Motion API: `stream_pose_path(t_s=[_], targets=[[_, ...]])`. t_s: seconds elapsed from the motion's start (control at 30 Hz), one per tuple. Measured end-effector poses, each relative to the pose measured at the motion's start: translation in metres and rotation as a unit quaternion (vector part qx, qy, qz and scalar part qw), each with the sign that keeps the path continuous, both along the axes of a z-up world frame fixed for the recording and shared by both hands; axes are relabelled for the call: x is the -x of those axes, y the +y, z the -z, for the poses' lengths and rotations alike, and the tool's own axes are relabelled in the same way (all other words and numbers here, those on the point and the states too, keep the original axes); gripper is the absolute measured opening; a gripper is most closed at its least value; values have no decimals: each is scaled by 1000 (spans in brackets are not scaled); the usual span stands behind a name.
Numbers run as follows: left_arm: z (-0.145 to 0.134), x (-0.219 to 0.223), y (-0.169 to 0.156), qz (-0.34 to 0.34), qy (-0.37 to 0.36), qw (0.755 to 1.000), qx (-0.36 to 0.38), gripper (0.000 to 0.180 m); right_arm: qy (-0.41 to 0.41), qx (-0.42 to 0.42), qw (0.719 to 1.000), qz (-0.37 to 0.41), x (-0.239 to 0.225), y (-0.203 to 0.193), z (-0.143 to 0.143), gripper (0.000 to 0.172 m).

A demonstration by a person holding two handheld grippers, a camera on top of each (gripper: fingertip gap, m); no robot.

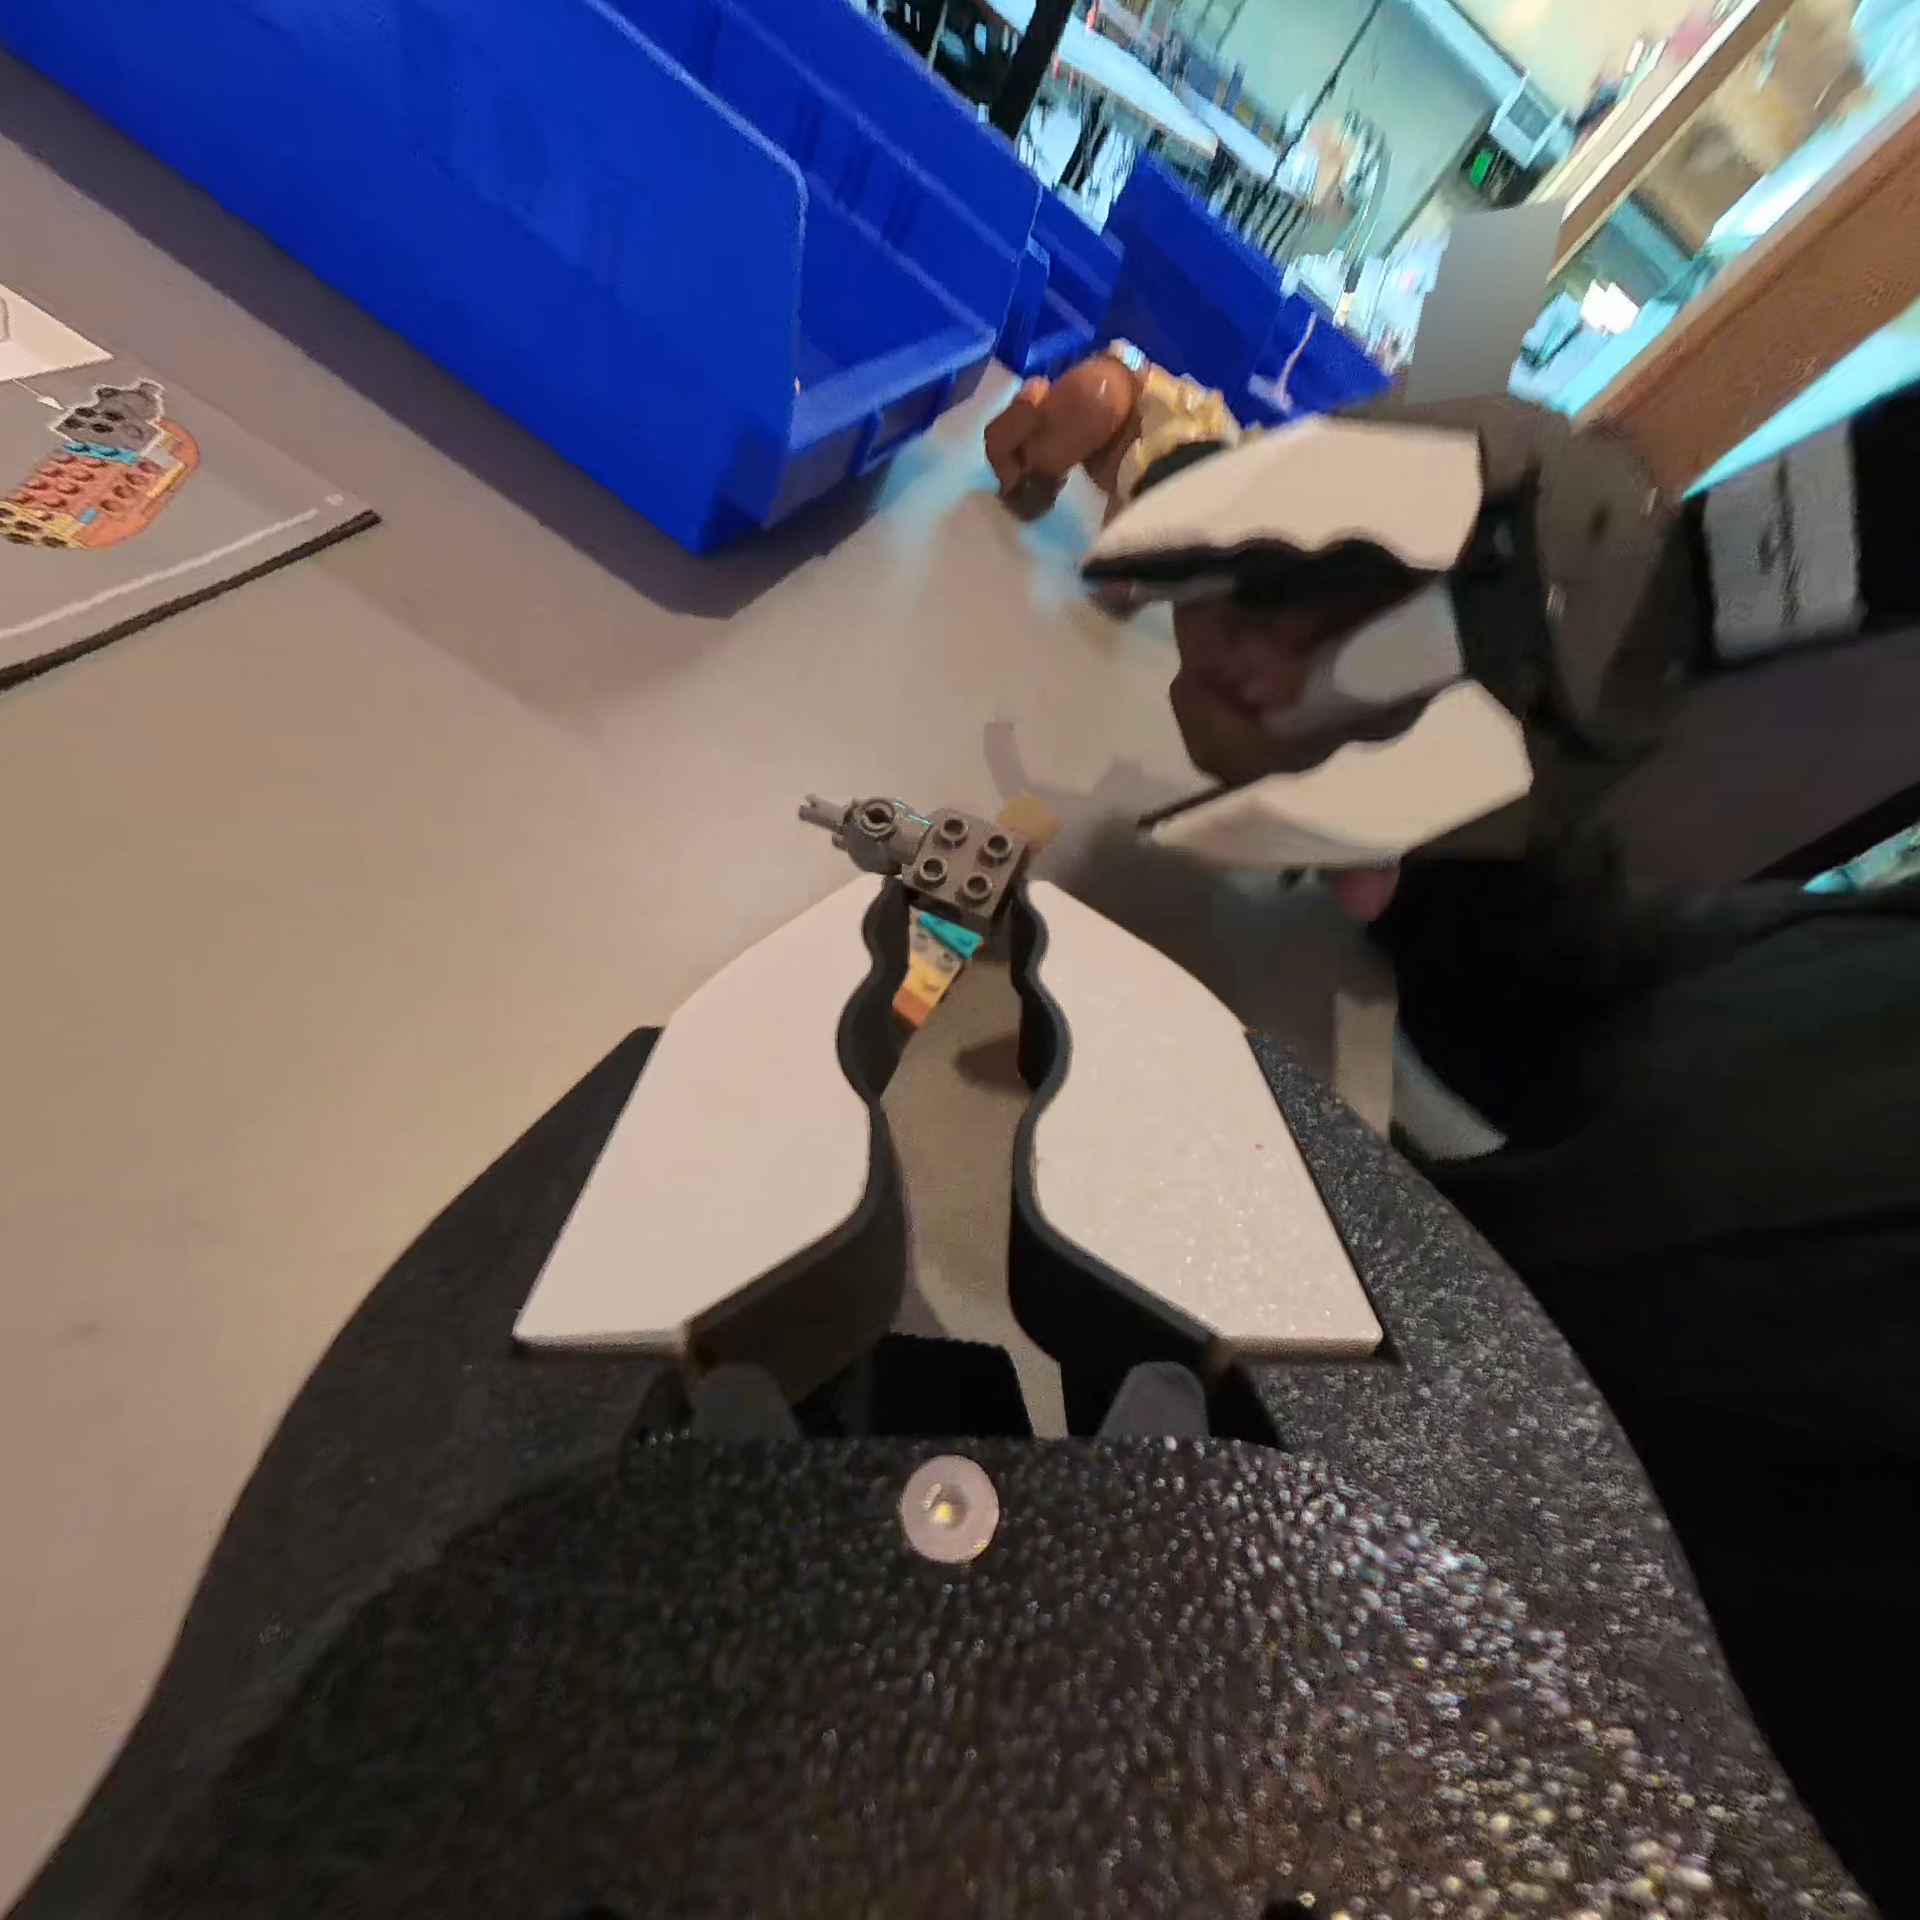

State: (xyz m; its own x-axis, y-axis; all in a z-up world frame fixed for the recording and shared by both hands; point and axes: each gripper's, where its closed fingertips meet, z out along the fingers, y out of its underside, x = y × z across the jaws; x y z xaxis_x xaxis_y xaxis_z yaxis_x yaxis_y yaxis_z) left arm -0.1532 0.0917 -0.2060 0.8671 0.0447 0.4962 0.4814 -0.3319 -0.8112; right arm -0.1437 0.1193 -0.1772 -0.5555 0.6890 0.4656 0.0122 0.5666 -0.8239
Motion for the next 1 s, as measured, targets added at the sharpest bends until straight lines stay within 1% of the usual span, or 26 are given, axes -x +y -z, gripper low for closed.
stream_pose_path(t_s=[0.13,0.23,0.3,0.4,0.47,0.5,0.53,0.63,0.7,0.77,0.83,0.9,0.93,1.0], targets=[[-15,-3,4,-22,-61,996,-54,18,76,-53,996,13,4,-22,1,45],[-23,-8,5,-25,-115,989,-89,18,124,-121,985,22,5,-27,5,45],[-24,-10,5,-24,-138,985,-100,18,153,-146,977,27,6,-28,4,45],[-24,-16,7,-15,-150,983,-105,18,178,-165,970,30,6,-31,2,41],[-25,-19,7,-9,-148,983,-107,18,184,-170,968,27,6,-33,2,27],[-24,-20,7,-8,-144,984,-104,18,189,-170,967,30,6,-32,0,22],[-25,-21,7,-6,-142,984,-106,18,190,-164,968,29,5,-32,-1,22],[-27,-24,3,12,-127,986,-110,20,173,-116,978,19,3,-31,-4,19],[-32,-22,-2,24,-97,988,-121,23,146,-75,986,14,3,-27,-4,19],[-41,-18,-8,35,-45,988,-141,25,112,-14,994,-7,1,-26,-4,19],[-49,-14,-13,49,37,986,-157,26,73,67,994,-44,-4,-30,-8,19],[-57,-14,-15,76,113,976,-170,28,43,160,983,-84,-11,-34,-19,19],[-60,-16,-14,94,136,971,-172,30,31,204,973,-103,-14,-35,-26,19],[-61,-25,-12,145,146,964,-170,33,14,281,950,-138,-20,-34,-40,19]])
